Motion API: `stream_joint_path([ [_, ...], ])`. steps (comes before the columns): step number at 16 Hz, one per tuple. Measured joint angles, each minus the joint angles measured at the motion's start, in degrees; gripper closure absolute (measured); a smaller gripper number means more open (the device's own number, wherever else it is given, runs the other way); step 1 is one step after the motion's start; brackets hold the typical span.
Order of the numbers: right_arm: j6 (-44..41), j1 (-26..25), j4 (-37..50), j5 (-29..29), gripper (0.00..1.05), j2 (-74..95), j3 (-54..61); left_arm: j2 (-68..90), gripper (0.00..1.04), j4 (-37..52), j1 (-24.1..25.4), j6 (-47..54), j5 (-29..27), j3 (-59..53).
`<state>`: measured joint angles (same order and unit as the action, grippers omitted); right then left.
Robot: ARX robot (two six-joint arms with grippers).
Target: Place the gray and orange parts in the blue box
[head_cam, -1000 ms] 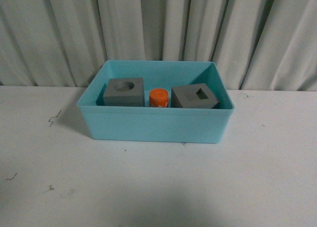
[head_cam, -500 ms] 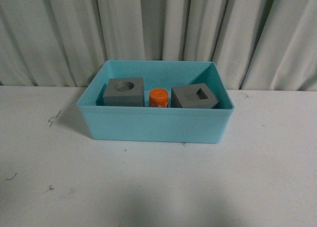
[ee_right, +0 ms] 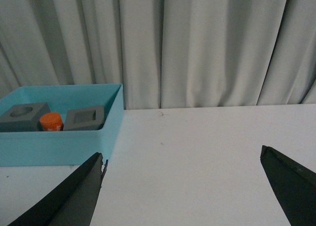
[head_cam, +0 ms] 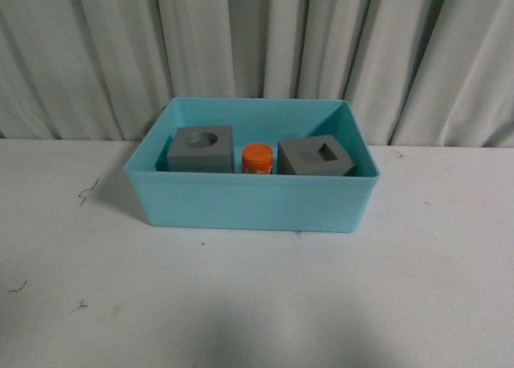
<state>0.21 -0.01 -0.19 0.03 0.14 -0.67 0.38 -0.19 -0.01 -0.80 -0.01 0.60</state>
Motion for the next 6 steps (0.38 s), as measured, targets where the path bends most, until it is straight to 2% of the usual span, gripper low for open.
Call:
stream_joint_path([
  [6, 0.0, 0.0, 0.0, 0.0, 0.06, 0.0, 0.0, 0.0, 0.07, 0.0, 0.0, 0.0, 0.0, 0.0],
])
